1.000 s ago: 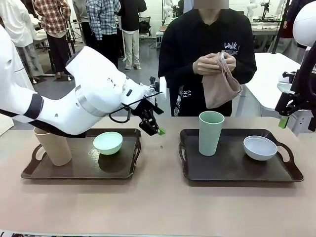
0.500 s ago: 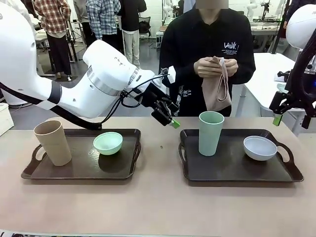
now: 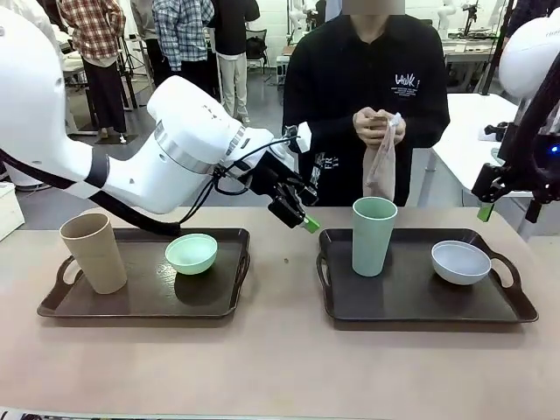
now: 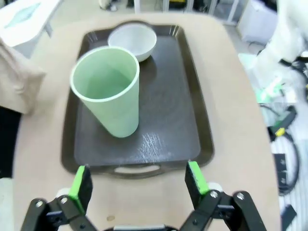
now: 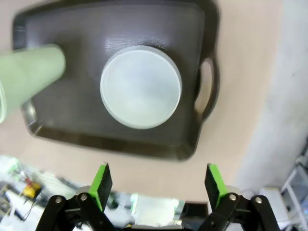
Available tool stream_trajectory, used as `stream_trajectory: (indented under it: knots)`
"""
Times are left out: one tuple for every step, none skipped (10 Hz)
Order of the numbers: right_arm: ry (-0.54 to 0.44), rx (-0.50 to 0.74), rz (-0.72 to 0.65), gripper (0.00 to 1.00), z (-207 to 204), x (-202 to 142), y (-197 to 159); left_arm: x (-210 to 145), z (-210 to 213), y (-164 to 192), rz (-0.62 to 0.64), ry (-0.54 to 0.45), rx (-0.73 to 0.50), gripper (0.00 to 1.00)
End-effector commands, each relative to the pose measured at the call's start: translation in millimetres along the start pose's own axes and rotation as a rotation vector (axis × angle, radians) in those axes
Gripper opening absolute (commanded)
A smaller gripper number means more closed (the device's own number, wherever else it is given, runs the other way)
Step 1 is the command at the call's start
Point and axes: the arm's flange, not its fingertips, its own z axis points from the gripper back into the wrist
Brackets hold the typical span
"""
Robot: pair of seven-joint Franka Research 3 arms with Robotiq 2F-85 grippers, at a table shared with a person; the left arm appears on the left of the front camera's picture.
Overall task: Set up a tray with a mat and arrange the tableware.
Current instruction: Pick up the Picnic Bowl and Reusable plastic cup from the Handle tray in front of the human's position and hold them in the air.
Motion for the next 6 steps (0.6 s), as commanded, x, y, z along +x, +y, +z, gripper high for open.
stream_trajectory:
  knots:
    - [-0.117,-0.063,-0.042,1.0,-38,7,-3,-6,-17,12,0.005,-0.116,-0.042,1.0]
    - [-0.131,-0.069,-0.048,1.0,-52,13,-6,-7,-29,17,0.016,-0.161,-0.047,1.0]
    - [-0.136,-0.053,-0.051,1.0,-62,17,-8,-5,-39,21,0.011,-0.209,-0.026,1.0]
    - [-0.131,0.031,-0.023,1.0,-65,18,-10,1,-49,25,-0.018,-0.275,-0.043,1.0]
    - [-0.128,-0.036,-0.018,1.0,-47,15,-8,-4,-29,17,0.027,-0.13,-0.034,1.0]
    - [-0.128,-0.036,-0.018,1.0,-47,15,-8,-4,-29,17,0.027,-0.13,-0.034,1.0]
